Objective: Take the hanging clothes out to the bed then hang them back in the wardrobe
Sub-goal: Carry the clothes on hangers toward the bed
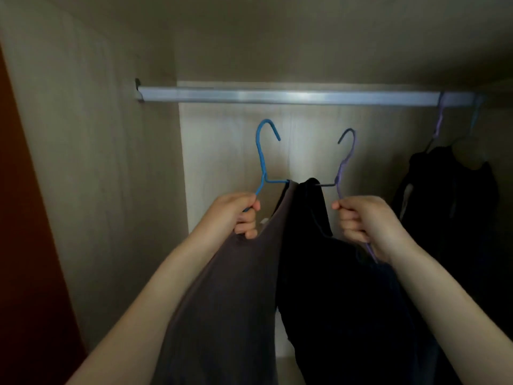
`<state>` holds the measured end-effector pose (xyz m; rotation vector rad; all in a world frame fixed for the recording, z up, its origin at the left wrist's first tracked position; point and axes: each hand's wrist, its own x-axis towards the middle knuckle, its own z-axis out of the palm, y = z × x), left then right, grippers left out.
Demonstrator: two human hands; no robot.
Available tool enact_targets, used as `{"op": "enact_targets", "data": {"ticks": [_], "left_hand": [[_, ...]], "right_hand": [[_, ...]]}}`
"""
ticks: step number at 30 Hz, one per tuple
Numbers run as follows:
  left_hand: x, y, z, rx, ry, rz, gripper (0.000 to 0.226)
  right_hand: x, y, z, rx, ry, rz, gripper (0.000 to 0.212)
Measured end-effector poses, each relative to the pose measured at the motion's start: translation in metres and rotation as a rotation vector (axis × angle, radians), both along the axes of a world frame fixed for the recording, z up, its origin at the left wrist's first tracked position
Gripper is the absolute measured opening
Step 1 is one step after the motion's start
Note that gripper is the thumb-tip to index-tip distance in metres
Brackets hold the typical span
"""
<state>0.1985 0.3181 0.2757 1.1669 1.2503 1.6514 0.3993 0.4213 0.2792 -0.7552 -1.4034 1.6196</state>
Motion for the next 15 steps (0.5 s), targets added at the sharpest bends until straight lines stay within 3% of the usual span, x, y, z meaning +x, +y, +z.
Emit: {"op": "enact_targets", "data": {"ticks": [3,7,9,15], "left_hand": [[0.018,-0.028,-0.066,-0.116,-0.041,0.053,0.033],[0.053,-0.070,-0.164,-0.274,-0.226,0.127,0.032],[0.080,-0.103,-0.206,-0.296,-0.379,0.181,0.034],[0.172,-0.217,-0.268,-0.193,-0.715,0.475,0.024]], "right_hand": [[0.017,-0.007,-0.064,-0.124,-0.064,0.095,0.032],[0.043,-0.016,-0.156,-0.392,-0.140,0.414,0.036],[0.060,-0.025,-0.196,-0.396,-0.277,0.476,0.046],[0.087,-0.072,-0.257,-0.351,-0.542,0.810,0.026]]}}
